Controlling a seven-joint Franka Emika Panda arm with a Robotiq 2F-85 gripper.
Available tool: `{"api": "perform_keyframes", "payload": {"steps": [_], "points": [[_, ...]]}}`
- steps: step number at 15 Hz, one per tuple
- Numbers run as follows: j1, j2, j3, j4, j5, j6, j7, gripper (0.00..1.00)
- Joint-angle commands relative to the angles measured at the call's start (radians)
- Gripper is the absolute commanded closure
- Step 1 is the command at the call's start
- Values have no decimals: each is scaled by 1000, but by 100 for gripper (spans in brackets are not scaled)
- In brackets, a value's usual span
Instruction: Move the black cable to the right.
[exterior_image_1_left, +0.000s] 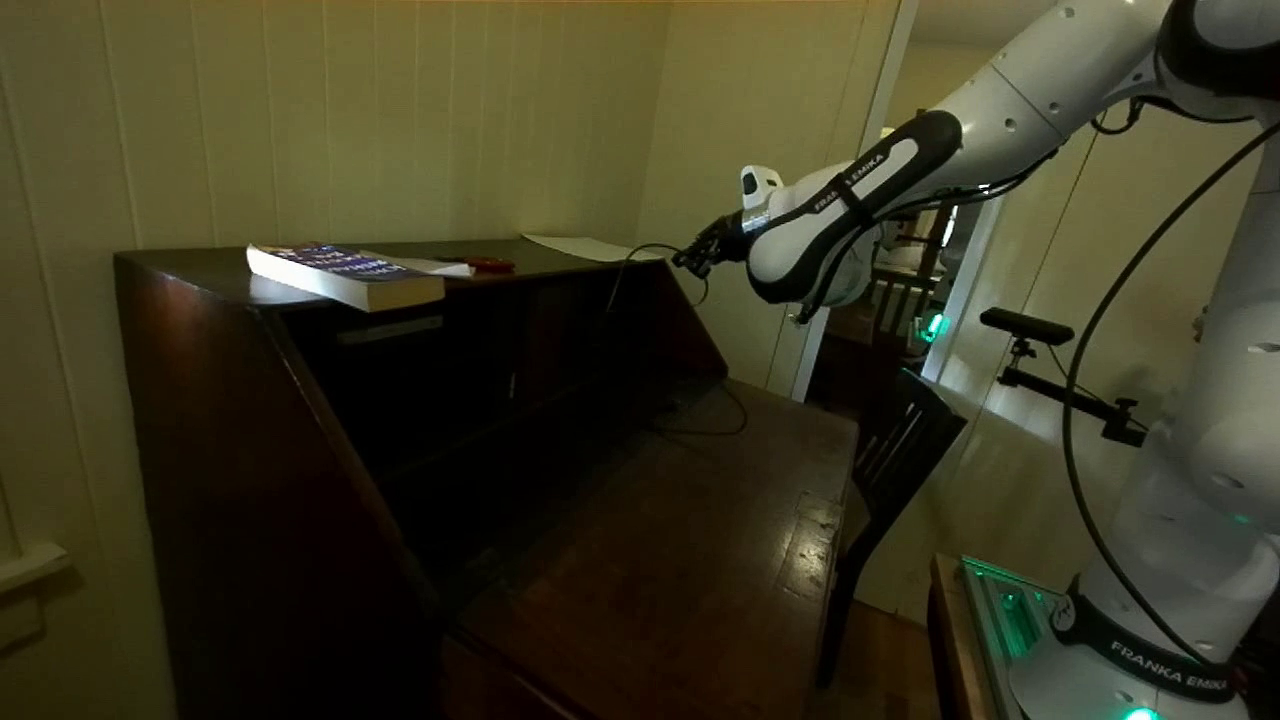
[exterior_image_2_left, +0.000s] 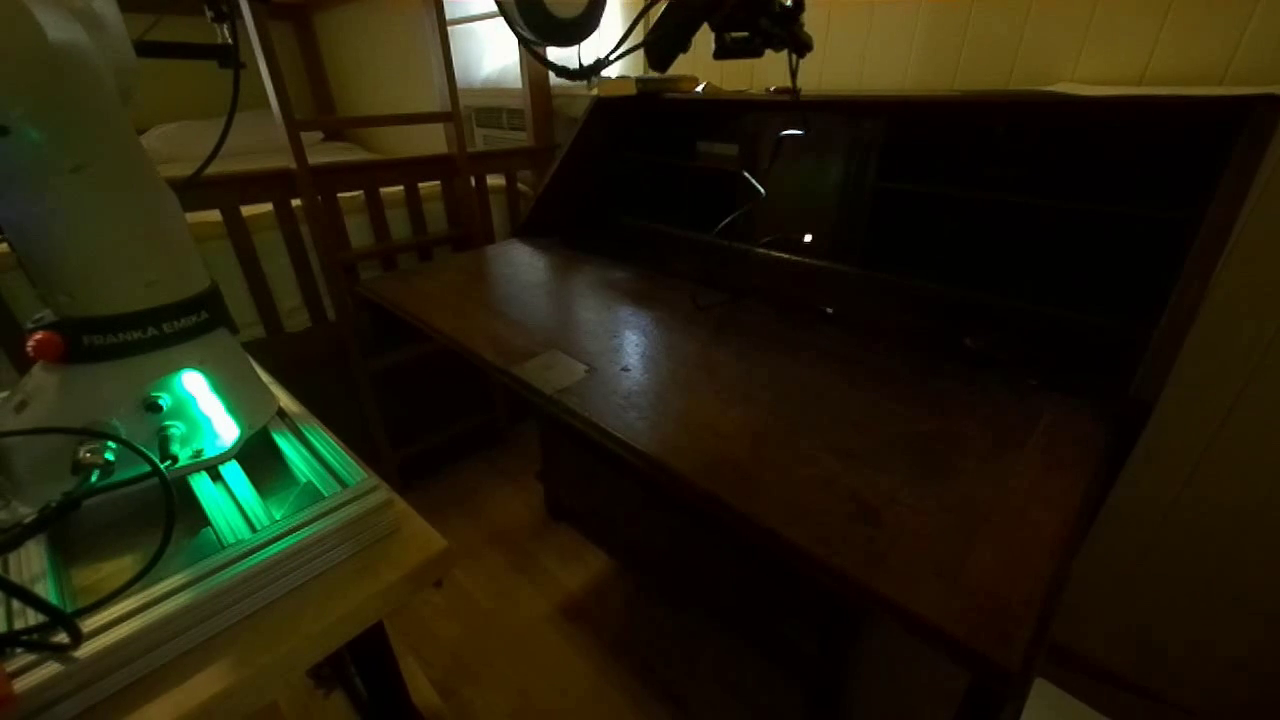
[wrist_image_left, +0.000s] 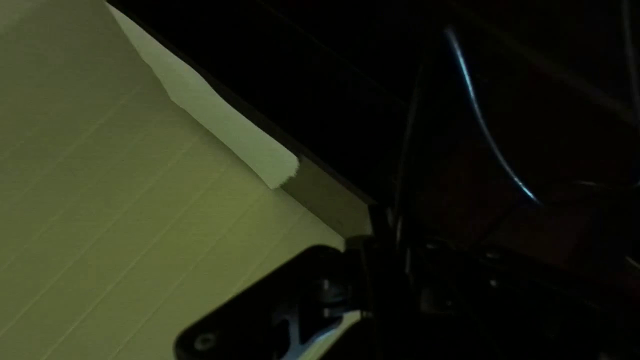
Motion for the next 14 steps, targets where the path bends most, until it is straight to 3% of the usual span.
{"api": "perform_keyframes", "payload": {"steps": [1, 4, 10, 11, 12, 14], "points": [[-77, 4, 149, 0, -205, 5, 272, 99], [-157, 40, 284, -1, -440, 46, 507, 99], [-287, 186, 456, -25, -918, 101, 814, 99], [-329, 203, 493, -31, -997, 93, 824, 70], [-382, 210, 538, -39, -1077, 75, 829, 68], [-481, 182, 571, -58, -1234, 99, 866, 56]]}}
